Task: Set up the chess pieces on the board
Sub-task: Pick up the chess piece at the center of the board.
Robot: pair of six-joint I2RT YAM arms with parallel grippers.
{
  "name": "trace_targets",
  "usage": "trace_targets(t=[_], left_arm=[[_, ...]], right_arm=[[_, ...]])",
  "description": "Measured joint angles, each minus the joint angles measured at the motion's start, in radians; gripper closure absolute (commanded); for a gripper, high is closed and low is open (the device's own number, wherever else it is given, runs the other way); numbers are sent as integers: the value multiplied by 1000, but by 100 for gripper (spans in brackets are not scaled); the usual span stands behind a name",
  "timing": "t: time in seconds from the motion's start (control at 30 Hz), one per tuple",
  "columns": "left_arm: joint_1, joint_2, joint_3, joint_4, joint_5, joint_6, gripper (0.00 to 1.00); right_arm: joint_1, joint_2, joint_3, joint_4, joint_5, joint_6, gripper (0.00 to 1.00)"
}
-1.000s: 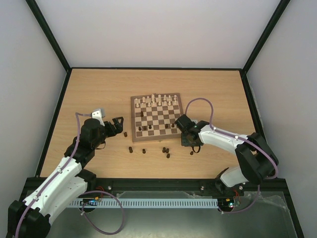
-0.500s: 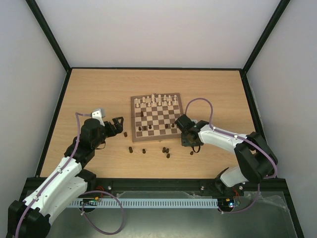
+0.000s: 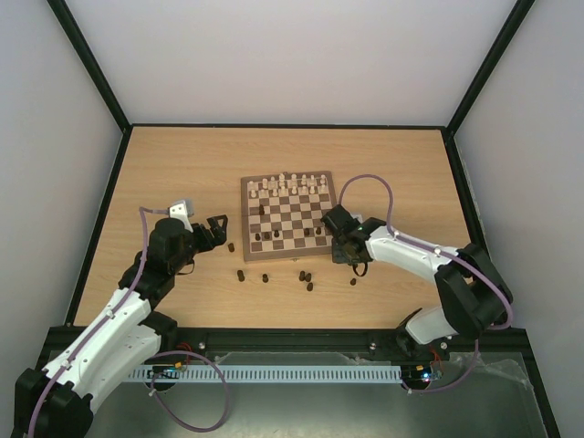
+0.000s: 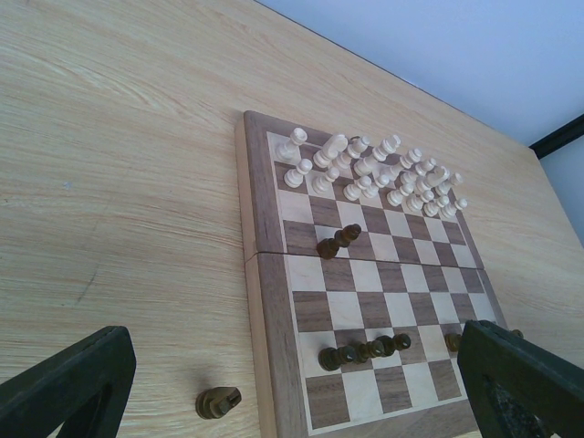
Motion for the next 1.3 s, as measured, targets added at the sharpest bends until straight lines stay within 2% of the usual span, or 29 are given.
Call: trace_targets(t=[0.47,0.8,1.0,1.3], left_arm=[[0,0,0,0,0,0,1],[0,6,0,0,-2,0,1],[0,12,0,3,0,1,1],[-2,-59,-35,61,145,20,0]], right_arm=[[0,-28,16,26,-26,-28,95],[13,-195,15,14,-153,-29,94],[25,-206,16,13,-210,-37,93],[27,-206,141,15,-372,-71,91]])
